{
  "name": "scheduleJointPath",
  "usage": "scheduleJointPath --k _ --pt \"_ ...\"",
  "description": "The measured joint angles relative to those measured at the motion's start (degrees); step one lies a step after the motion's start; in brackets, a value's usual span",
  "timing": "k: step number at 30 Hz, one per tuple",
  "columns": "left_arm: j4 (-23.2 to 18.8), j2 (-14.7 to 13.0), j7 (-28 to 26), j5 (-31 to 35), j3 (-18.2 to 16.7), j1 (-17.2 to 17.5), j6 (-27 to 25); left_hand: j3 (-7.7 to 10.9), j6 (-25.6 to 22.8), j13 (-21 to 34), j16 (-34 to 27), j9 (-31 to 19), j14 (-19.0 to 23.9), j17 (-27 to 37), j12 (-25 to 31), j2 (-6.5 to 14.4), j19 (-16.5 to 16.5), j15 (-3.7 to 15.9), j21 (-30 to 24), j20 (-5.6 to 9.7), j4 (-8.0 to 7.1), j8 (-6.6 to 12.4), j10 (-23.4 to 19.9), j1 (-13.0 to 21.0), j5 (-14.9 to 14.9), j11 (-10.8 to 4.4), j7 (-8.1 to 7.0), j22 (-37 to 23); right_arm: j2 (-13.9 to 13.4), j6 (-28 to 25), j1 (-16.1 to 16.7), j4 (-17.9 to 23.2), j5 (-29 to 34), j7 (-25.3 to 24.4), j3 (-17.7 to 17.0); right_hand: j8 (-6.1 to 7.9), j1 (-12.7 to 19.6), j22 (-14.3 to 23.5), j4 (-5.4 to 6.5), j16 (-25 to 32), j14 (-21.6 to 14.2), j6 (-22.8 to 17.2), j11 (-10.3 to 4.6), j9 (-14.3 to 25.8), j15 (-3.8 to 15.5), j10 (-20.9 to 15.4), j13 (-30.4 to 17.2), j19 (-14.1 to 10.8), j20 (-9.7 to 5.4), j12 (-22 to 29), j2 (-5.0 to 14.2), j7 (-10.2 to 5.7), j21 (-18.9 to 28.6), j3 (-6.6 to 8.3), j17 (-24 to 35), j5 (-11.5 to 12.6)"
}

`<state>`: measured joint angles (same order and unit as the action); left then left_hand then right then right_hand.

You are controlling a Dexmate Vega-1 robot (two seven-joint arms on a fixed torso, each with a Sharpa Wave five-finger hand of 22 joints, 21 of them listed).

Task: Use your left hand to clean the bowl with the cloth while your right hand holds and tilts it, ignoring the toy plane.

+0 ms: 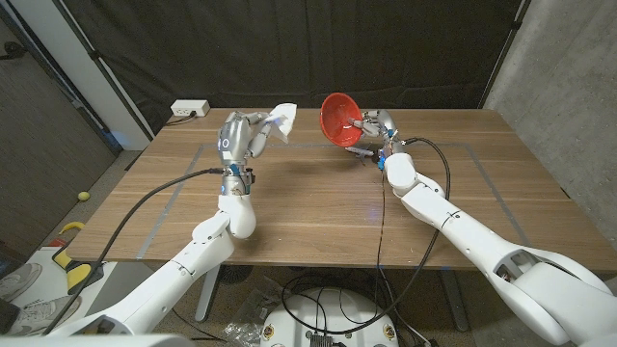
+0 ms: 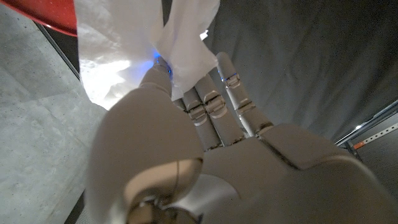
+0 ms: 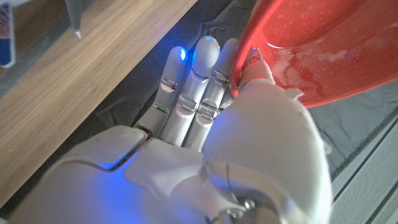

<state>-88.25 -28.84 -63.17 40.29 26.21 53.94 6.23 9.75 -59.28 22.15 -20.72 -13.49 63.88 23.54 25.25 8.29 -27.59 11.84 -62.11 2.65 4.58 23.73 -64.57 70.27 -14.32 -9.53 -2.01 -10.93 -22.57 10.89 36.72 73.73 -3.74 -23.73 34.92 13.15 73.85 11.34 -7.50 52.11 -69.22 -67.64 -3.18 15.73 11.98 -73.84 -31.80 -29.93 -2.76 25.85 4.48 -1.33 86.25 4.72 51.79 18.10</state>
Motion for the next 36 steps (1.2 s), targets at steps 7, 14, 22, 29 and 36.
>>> scheduleJointPath --k 7,14,22,29,36 --pt "2.0 0.1 3.0 -6.3 0.9 -2.1 3.8 0.0 -0.5 0.7 1.1 0.8 -0.8 0.3 0.0 -0.6 1.4 -0.09 0.0 -0.1 0.0 -0.27 0.0 -0.2 -0.3 0.0 -0.53 0.3 -0.7 2.0 -0.2 0.7 0.0 3.1 0.5 -0.01 0.2 0.0 0.17 0.0 0.0 0.0 -0.01 0.1 -0.02 0.0 -0.2 0.0 0.0 -0.2 0.22 0.01 0.0 -0.17 -0.1 0.0" --pt "3.0 -0.4 8.2 -13.0 1.6 -3.7 7.4 -0.17 -2.3 1.0 1.7 1.7 -1.8 0.5 0.1 -1.7 2.5 -0.68 0.3 0.01 -0.17 -0.83 -0.4 -0.2 -0.8 -0.04 -0.64 0.5 -0.7 2.3 -0.8 1.1 1.2 4.9 1.3 -0.01 0.2 -0.1 0.25 -0.1 0.1 0.0 -0.03 0.1 -0.09 0.0 -0.3 0.0 0.0 -0.4 0.22 0.02 0.0 -0.25 -0.3 0.0" --pt "2.9 -1.3 16.8 -21.4 1.7 -4.6 10.6 -0.41 -3.1 0.7 2.1 2.3 -2.1 1.1 0.1 -2.2 3.1 -0.99 1.0 0.01 -0.4 -1.5 -1.2 -0.7 -1.6 -0.1 -0.81 0.6 -0.3 1.6 -1.2 1.5 2.6 5.5 2.3 -0.24 0.7 -0.2 0.01 -0.2 0.2 0.1 0.01 0.2 -0.21 0.0 -0.4 0.0 0.0 -0.5 0.15 0.1 0.0 -0.63 -0.4 -0.2" --pt "1.6 -2.7 26.6 -29.4 1.1 -5.0 12.8 -0.65 -3.7 0.7 2.6 2.6 -3.2 1.3 -0.5 -2.6 4.0 -1.5 1.6 -0.11 -0.64 -1.94 -1.3 -0.6 -2.0 -0.51 -1.27 0.5 -0.1 -0.9 -1.5 2.4 4.8 5.1 3.2 -0.33 0.8 -0.2 0.25 -0.2 0.2 0.1 0.17 0.2 -0.16 -0.2 -0.5 0.0 0.0 -0.9 0.16 0.1 0.0 -0.86 -0.4 -0.2" --pt "1.2 -3.1 32.2 -34.0 0.5 -5.1 13.9 -0.65 -4.0 0.7 3.0 2.7 -3.6 1.3 -0.7 -2.6 4.4 -1.71 1.6 0.11 -0.64 -2.11 -1.3 -0.6 -2.5 -0.51 -1.54 0.5 0.0 -2.5 -1.6 3.1 6.1 4.6 3.8 -0.34 1.2 -0.2 0.25 -0.2 0.2 0.1 0.2 0.2 -0.17 -0.2 -0.3 0.0 0.0 -0.9 0.43 0.11 0.0 -0.87 -0.5 -0.3"
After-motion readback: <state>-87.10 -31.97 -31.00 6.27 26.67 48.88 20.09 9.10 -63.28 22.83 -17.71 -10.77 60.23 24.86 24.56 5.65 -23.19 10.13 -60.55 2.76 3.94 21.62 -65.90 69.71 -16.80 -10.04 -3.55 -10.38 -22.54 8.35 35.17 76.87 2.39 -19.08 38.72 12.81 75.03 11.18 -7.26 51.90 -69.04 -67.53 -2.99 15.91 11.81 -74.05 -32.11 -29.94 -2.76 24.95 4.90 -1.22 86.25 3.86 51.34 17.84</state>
